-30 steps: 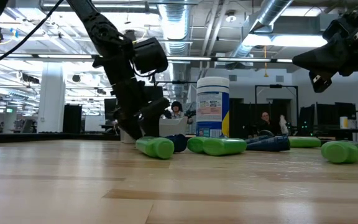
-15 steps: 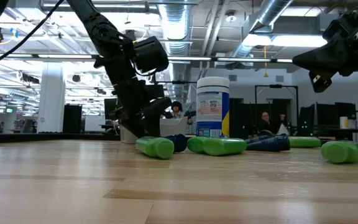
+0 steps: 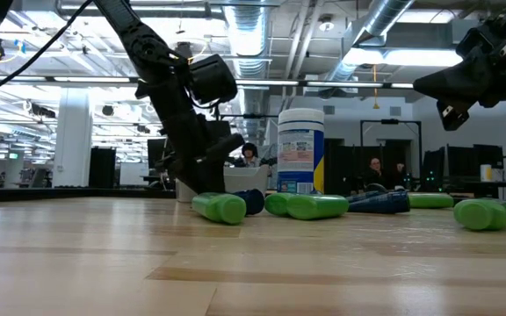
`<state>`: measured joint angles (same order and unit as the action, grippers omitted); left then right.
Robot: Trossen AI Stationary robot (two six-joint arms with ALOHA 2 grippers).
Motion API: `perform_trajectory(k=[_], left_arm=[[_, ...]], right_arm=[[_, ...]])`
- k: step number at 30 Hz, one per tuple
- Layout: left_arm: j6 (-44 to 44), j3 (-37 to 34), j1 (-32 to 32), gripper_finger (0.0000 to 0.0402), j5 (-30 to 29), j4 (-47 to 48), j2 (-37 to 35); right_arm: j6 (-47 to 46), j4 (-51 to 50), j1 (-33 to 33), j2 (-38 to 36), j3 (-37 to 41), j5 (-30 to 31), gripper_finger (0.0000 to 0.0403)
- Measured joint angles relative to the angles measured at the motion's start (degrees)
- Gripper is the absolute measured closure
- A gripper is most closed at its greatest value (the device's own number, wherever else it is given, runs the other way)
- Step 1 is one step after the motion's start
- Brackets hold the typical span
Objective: Pick & Place Travel size toiletries
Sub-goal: Put the dark blue shave cream into the gray bin
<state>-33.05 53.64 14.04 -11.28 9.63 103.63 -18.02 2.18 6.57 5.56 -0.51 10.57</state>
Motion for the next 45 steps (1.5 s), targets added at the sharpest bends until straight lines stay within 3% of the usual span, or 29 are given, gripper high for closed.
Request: perform_trajectory(k=[8, 13, 18, 22, 24, 32, 37, 45], left_arm=[[-5.0, 0.0, -3.5, 0.0283, 6.5, 0.1, -1.2], [-6.6, -0.1, -6.0, 0.0279, 6.5, -0.4, -7.0], [-6.1, -0.1, -5.6, 0.0283, -4.1, -0.7, -16.7], [-0.5, 0.0, -2.2, 0.028, -14.7, -0.8, -23.0], [1.9, 0.0, 1.0, 0.0279, -15.9, -0.5, -24.6], [8.8, -0.1, 12.4, 0.0277, -7.5, 3.8, -23.3], [13.2, -0.1, 14.4, 0.0276, -4.4, 7.4, -22.9], [18.2, -0.1, 14.7, 0.0248, -5.8, 8.1, -22.9]], right_arm=[[0.0, 0.0, 0.0, 0.0, 0.0, 0.0, 0.0397], [0.0, 0.0, 0.0, 0.0, 0.0, 0.0, 0.0397], [0.0, 0.0, 0.0, 0.0, 0.0, 0.0, 0.0397], [0.0, 0.0, 0.0, 0.0, 0.0, 0.0, 0.0397], [0.0, 0.1, 0.0, 0.0, 0.0, 0.0, 0.0397], [0.0, 0.2, 0.0, 0.0, 0.0, 0.0, 0.0397], [0.0, 0.2, 0.0, 0.0, 0.0, 0.2, 0.0397], [0.0, 0.3, 0.0, 0.0, 0.0, 0.3, 0.0397]])
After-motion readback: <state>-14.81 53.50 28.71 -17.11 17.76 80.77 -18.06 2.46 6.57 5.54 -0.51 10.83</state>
